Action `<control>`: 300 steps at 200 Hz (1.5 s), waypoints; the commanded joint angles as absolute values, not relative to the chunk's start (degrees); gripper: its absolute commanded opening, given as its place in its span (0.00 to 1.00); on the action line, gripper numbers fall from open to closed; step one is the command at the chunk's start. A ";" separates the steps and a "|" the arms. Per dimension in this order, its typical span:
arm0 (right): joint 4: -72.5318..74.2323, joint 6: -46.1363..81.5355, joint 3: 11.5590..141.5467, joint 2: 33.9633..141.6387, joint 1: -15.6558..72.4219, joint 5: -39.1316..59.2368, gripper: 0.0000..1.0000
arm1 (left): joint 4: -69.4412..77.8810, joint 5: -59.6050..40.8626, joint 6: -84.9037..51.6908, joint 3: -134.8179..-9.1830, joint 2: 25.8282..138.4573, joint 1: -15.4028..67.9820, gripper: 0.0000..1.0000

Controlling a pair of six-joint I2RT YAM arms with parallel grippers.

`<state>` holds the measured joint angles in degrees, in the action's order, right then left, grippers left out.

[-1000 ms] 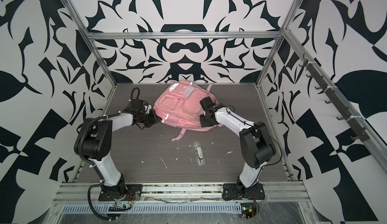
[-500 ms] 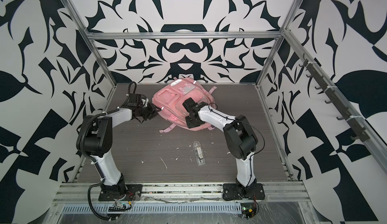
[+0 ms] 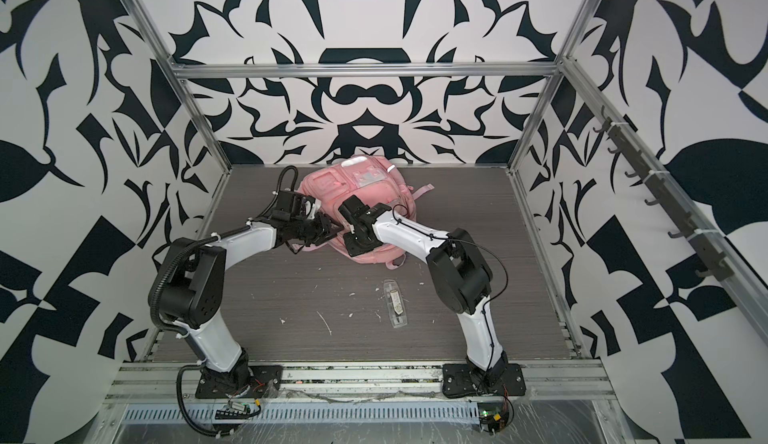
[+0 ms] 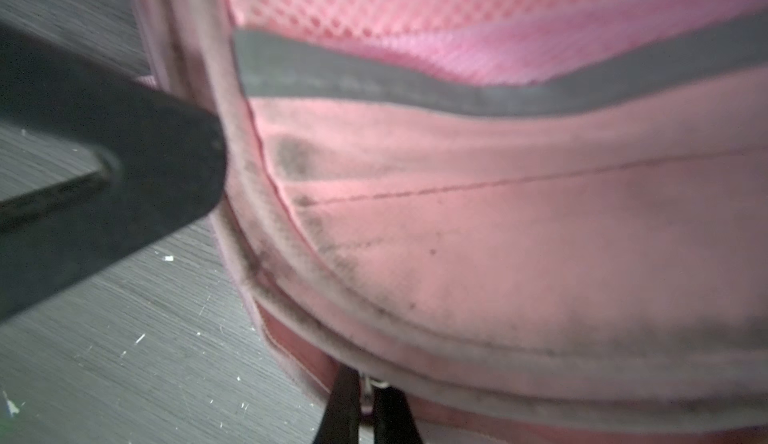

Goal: Pack the student bag

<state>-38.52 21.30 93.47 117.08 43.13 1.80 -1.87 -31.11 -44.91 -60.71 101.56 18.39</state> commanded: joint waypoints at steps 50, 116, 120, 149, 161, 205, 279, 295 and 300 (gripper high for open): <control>-36.55 22.50 97.65 116.65 44.37 3.60 0.00 | -0.93 -31.16 -45.68 -59.53 103.10 18.79 0.25; -36.67 20.64 94.17 114.25 44.06 2.62 0.00 | -4.95 -29.60 -43.17 -61.30 102.06 16.83 0.00; -36.61 20.64 93.69 113.99 43.97 2.43 0.00 | -5.09 -29.62 -43.03 -61.29 101.99 16.48 0.00; -37.10 20.23 89.91 112.16 41.78 1.40 0.00 | -6.48 -29.62 -42.03 -61.25 100.93 13.63 0.00; -37.05 19.96 87.54 111.10 40.01 1.15 0.00 | -6.98 -29.63 -41.69 -60.83 100.43 12.48 0.00; -35.61 19.60 79.76 105.83 30.89 1.40 0.00 | -7.65 -29.86 -40.78 -59.60 99.26 9.79 0.00; -35.37 20.90 78.42 104.51 29.08 2.64 0.00 | -6.99 -29.37 -42.34 -62.31 101.85 9.41 0.00; -35.07 21.11 78.08 103.99 29.42 2.96 0.00 | -6.94 -29.25 -42.79 -63.72 102.84 9.43 0.00; -35.01 21.16 78.05 103.85 29.57 3.12 0.00 | -6.95 -29.21 -42.89 -64.23 103.20 9.43 0.00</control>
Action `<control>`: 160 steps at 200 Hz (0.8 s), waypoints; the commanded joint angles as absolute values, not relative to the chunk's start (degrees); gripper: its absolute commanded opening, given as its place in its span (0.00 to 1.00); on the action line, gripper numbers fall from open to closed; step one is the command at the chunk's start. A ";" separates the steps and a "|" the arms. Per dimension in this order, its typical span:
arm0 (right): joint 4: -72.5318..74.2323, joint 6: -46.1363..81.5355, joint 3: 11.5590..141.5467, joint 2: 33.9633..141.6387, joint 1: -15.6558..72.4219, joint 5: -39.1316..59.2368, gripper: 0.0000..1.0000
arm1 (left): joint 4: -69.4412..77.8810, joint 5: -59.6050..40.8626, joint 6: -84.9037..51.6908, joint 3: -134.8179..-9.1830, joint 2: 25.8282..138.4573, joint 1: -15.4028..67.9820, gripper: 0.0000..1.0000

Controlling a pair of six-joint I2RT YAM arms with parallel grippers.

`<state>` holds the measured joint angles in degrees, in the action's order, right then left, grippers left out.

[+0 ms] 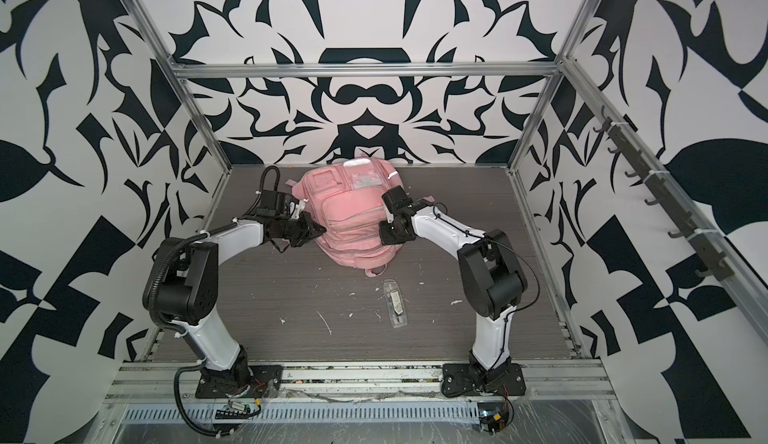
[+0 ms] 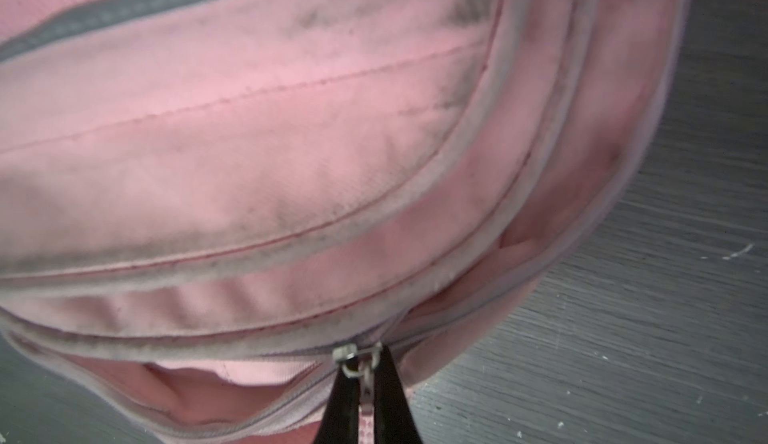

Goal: Pack the student bag

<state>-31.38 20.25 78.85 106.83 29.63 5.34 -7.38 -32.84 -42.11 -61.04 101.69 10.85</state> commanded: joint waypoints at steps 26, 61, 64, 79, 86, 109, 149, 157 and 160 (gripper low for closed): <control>-35.02 21.21 77.97 103.47 31.01 3.08 0.00 | -6.94 -29.23 -43.83 -66.92 105.21 9.69 0.00; -34.81 21.79 77.92 103.36 32.52 2.99 0.00 | -6.95 -29.00 -44.80 -70.28 107.35 10.76 0.00; -34.73 21.86 77.93 103.37 32.62 3.05 0.00 | -6.94 -28.93 -44.87 -70.51 107.54 10.82 0.00; -34.31 22.42 77.96 103.51 33.38 3.32 0.00 | -6.95 -28.81 -45.13 -71.86 108.50 10.91 0.04; -34.06 22.67 78.13 103.77 33.74 3.62 0.00 | -6.94 -28.81 -45.33 -72.53 108.91 10.96 0.08; -33.60 23.37 79.52 104.89 35.90 3.93 0.00 | -6.94 -29.96 -45.53 -74.47 110.28 10.97 0.30; -33.42 23.92 84.26 108.11 39.35 4.22 0.00 | -8.25 -29.75 -44.79 -72.47 107.34 10.94 0.46; -33.47 23.91 85.29 108.77 39.89 4.37 0.00 | -8.71 -29.63 -44.36 -71.46 106.07 10.90 0.47; -33.48 23.93 85.72 109.02 40.05 4.42 0.00 | -8.97 -29.41 -44.12 -71.11 105.54 10.90 0.47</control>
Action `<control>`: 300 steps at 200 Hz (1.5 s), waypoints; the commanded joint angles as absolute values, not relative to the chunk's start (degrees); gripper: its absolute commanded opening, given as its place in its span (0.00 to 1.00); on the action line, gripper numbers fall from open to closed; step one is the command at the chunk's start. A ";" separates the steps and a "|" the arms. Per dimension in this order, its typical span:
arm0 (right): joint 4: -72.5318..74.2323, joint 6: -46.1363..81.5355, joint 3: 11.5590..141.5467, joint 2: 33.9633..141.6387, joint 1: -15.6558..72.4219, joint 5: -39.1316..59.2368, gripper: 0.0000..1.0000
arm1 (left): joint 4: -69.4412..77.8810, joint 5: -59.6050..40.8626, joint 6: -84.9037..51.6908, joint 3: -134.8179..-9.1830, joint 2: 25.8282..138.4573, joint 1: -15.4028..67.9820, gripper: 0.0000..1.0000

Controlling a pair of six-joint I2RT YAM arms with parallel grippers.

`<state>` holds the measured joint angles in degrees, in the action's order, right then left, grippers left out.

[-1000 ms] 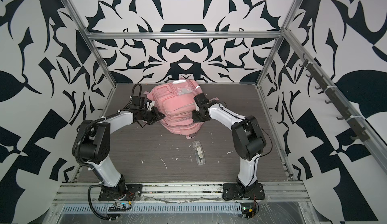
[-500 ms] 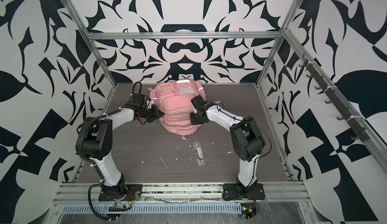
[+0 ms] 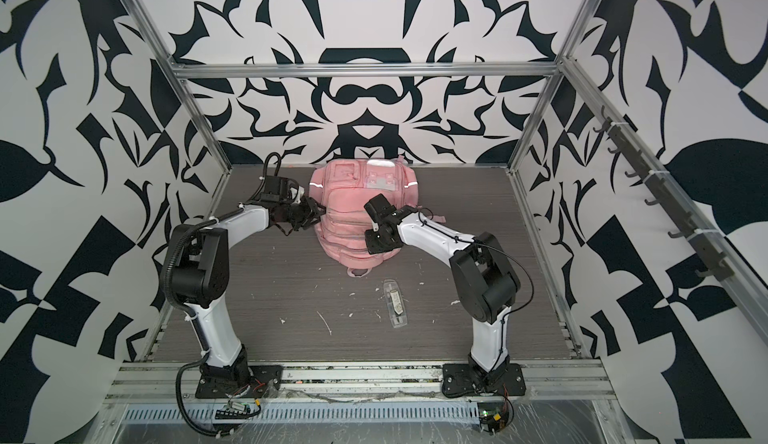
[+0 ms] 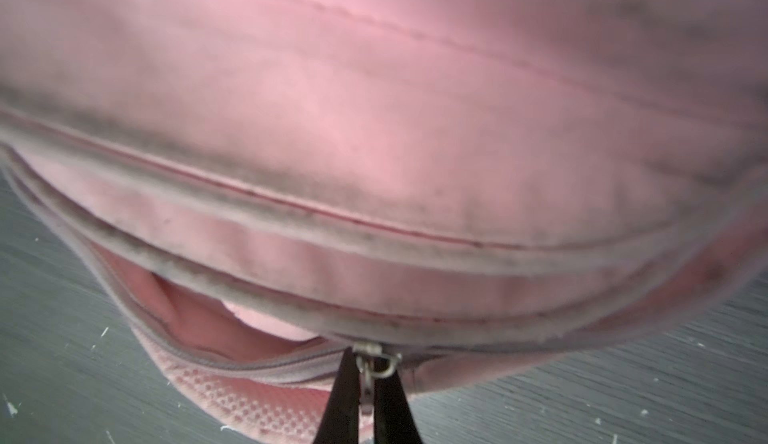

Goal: Pack the student bag

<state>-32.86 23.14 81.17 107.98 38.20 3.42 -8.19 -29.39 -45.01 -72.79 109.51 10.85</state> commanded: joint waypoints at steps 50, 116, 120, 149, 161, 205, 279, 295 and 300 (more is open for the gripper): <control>-33.97 23.58 91.39 112.86 41.82 5.58 0.00 | -13.07 -26.63 -40.72 -63.51 96.79 10.82 0.49; -34.19 23.63 94.82 115.15 42.95 6.19 0.00 | -10.70 -27.71 -43.51 -57.20 94.12 15.86 0.48; -34.19 23.73 95.04 115.20 43.02 6.30 0.00 | -10.44 -27.75 -43.70 -57.13 94.20 16.23 0.48; -34.67 23.75 96.71 115.92 43.72 6.50 0.00 | -8.26 -27.42 -45.22 -57.25 95.83 18.08 0.48; -34.88 23.76 97.17 116.25 44.02 6.48 0.00 | -7.49 -27.59 -45.69 -57.74 96.64 18.40 0.49; -35.58 23.74 98.60 116.98 45.33 6.59 0.00 | -6.44 -27.01 -46.19 -60.14 99.93 18.99 0.48; -35.85 22.54 96.29 115.04 46.05 5.25 0.00 | -5.98 -26.80 -45.94 -63.41 103.60 18.43 0.19; -36.02 21.41 95.09 114.11 45.83 4.50 0.00 | -6.78 -26.86 -45.15 -63.93 103.64 17.62 0.08; -36.12 21.20 94.67 113.77 45.67 4.26 0.00 | -7.01 -26.88 -44.90 -64.07 103.56 17.27 0.05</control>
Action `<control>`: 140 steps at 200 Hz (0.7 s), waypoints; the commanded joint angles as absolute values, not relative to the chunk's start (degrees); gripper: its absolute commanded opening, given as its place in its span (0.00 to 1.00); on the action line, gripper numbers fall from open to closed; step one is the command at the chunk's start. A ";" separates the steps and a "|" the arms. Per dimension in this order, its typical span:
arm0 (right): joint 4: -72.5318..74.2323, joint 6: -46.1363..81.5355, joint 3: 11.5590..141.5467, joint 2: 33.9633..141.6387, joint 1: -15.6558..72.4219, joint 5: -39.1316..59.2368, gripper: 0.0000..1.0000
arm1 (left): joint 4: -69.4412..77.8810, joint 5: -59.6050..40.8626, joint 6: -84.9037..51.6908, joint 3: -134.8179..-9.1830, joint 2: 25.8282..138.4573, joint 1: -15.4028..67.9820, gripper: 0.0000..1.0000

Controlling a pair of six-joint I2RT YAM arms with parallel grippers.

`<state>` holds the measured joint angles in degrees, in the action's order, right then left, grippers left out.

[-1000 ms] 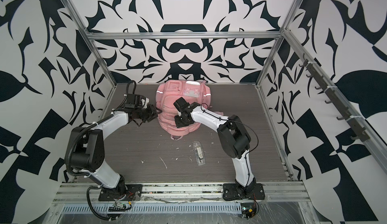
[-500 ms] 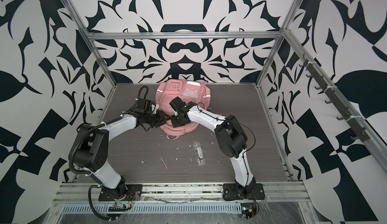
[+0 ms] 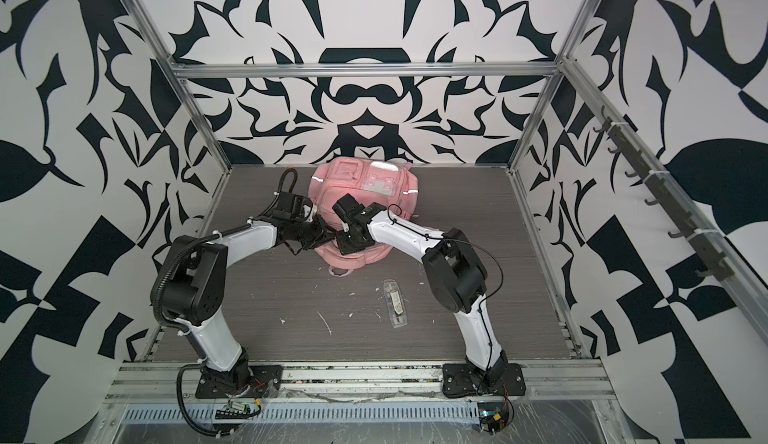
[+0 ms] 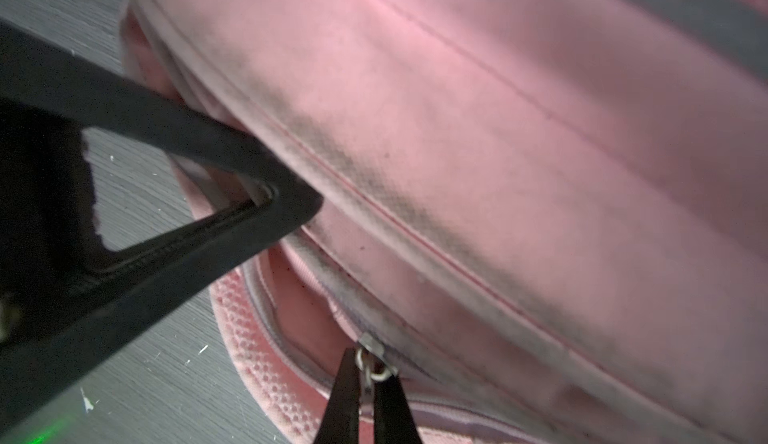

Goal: Pack the student bag

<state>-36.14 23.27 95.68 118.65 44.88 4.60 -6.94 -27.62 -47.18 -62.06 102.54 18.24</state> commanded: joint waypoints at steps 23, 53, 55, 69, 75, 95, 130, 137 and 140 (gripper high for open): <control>-36.21 20.93 91.68 112.08 44.17 4.00 0.00 | -8.12 -26.97 -43.80 -63.64 102.39 15.13 0.00; -35.36 21.34 86.83 109.76 39.81 4.57 0.00 | -9.47 -27.11 -42.30 -62.44 100.44 12.21 0.00; -35.30 21.33 86.53 109.60 39.62 4.68 0.00 | -9.53 -27.21 -42.28 -62.30 100.28 12.04 0.00; -34.81 21.21 84.49 108.29 37.56 5.08 0.00 | -9.99 -27.26 -41.72 -61.72 99.56 11.06 0.00; -34.59 21.03 83.72 107.74 36.77 5.02 0.00 | -10.25 -27.32 -41.46 -61.62 99.37 10.78 0.00; -34.67 20.57 82.06 106.43 34.30 5.01 0.00 | -11.02 -27.17 -40.63 -61.19 98.80 9.96 0.00; -34.15 20.57 80.08 104.86 31.29 5.43 0.00 | -11.27 -27.20 -40.17 -60.90 98.59 8.88 0.00; -34.29 20.58 80.07 104.86 31.33 5.43 0.00 | -11.40 -27.29 -40.17 -61.29 98.92 8.90 0.00; -34.48 20.66 80.02 104.85 31.38 5.49 0.00 | -11.47 -27.39 -40.17 -61.48 99.04 8.92 0.00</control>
